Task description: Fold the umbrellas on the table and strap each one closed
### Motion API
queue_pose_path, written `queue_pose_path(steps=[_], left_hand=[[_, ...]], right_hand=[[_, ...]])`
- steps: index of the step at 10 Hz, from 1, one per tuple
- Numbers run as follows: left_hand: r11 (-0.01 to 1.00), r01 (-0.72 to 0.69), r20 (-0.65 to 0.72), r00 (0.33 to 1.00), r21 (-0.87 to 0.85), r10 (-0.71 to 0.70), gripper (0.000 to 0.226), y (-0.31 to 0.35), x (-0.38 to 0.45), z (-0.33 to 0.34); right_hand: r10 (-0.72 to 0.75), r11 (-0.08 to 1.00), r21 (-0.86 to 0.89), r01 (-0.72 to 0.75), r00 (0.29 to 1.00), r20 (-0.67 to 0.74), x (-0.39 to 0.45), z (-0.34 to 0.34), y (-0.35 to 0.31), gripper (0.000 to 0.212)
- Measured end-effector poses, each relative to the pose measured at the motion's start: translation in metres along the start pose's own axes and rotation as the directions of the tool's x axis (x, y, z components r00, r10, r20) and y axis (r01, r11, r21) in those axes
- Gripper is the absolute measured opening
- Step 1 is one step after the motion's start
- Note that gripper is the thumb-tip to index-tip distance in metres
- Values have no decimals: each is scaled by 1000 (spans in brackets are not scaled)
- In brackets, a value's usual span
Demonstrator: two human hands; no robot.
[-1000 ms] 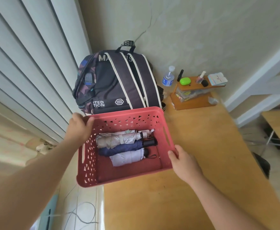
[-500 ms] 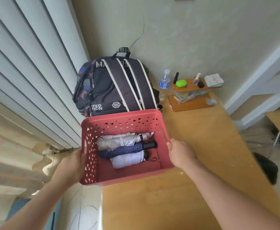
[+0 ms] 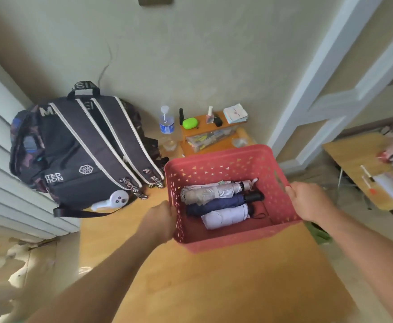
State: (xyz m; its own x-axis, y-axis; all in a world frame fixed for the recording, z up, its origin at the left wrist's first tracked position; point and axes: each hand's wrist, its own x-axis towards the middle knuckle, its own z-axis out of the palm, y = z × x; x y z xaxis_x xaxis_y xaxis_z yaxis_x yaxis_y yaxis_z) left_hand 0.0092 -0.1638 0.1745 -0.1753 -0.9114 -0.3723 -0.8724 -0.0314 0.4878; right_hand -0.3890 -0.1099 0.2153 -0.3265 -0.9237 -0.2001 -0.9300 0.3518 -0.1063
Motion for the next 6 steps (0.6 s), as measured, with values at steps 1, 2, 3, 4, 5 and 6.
queue_pose_path(steps=[1, 2, 3, 4, 5, 6], left_hand=[[1000, -17, -7, 1000, 5, 17, 35, 46, 25, 7], [996, 7, -29, 1000, 94, -4, 33, 80, 45, 16], [996, 70, -55, 996, 52, -67, 38, 89, 54, 27], [990, 125, -36, 991, -73, -128, 37, 85, 46, 34], [955, 128, -40, 989, -269, -144, 39, 80, 31, 35], [902, 201, 94, 979, -383, -178, 45, 73, -25, 37]], right_hand=[[39, 999, 25, -39, 999, -15, 28, -4, 29, 43], [72, 997, 40, -71, 996, -44, 49, -1, 43, 43], [109, 993, 54, -105, 991, -79, 61, 7, 51, 41], [128, 986, 117, -116, 986, -104, 59, 13, 53, 41], [89, 986, 143, -88, 996, -7, 64, 13, 58, 33], [-36, 978, 206, 24, 998, 55, 63, -11, 57, 41]])
